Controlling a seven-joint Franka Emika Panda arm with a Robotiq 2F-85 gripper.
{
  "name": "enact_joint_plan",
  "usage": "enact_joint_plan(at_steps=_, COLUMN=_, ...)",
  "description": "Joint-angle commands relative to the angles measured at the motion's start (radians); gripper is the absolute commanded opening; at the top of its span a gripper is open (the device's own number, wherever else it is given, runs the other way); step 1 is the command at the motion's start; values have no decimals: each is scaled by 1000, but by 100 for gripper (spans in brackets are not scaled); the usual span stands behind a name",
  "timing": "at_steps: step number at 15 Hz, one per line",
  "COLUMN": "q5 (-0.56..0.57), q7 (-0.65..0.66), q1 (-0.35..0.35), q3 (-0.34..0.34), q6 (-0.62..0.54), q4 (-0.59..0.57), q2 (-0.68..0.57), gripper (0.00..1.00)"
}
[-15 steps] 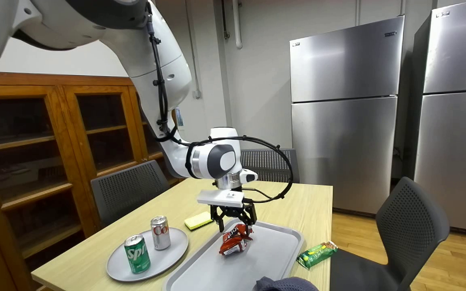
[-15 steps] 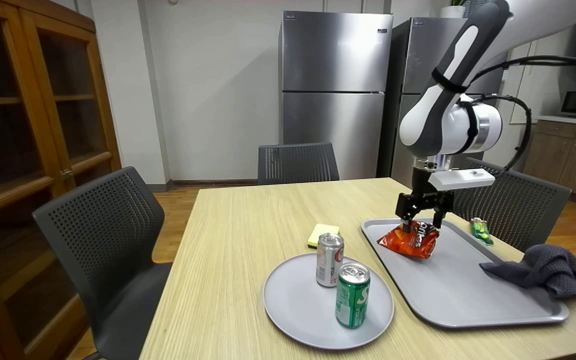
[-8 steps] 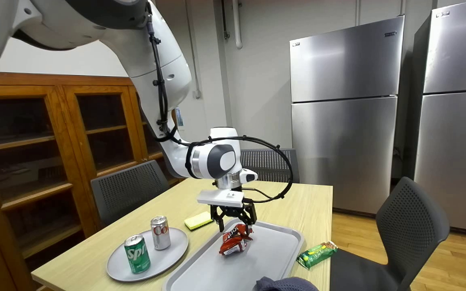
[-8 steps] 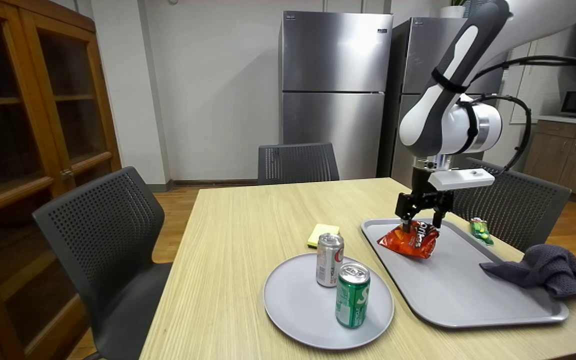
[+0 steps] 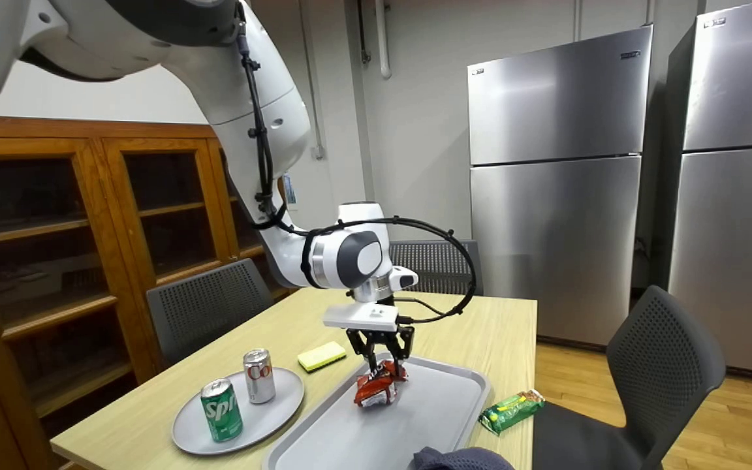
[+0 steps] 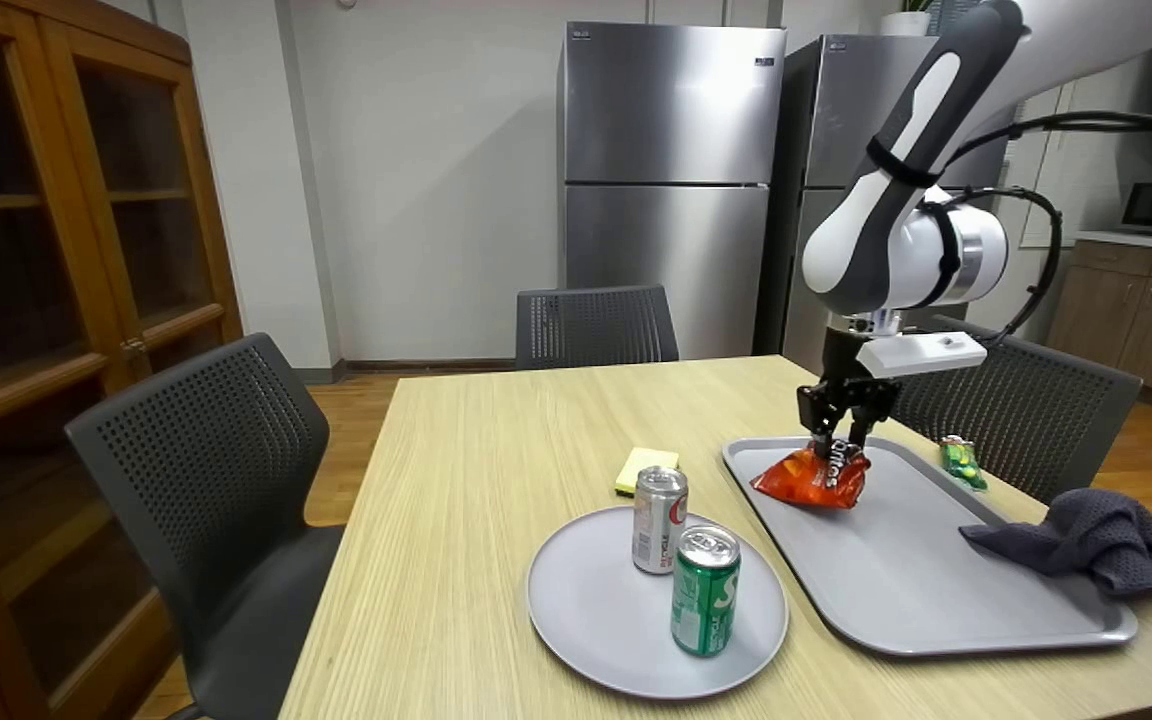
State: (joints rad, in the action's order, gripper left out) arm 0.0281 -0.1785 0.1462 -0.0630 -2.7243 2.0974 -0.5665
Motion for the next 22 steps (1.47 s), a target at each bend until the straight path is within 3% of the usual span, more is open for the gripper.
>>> enact_joint_plan(at_steps=1, q5=34, q7=9, q1=-8, q3=-17, q6=-40, q4=-11, q2=0, gripper=25)
enact_joint_plan(at_steps=4, q5=44, q7=10, q1=-11, q3=-22, q6=-60, q4=-10, q2=-3, gripper=3)
enact_joint_plan(at_steps=5, q5=46, q7=9, q1=-10, q3=-21, q6=-64, q4=-10, q2=-4, gripper=0)
enact_joint_plan(at_steps=22, q5=72, q7=-4, q1=-28, q3=1, q6=-128, q4=25, q2=86, gripper=0)
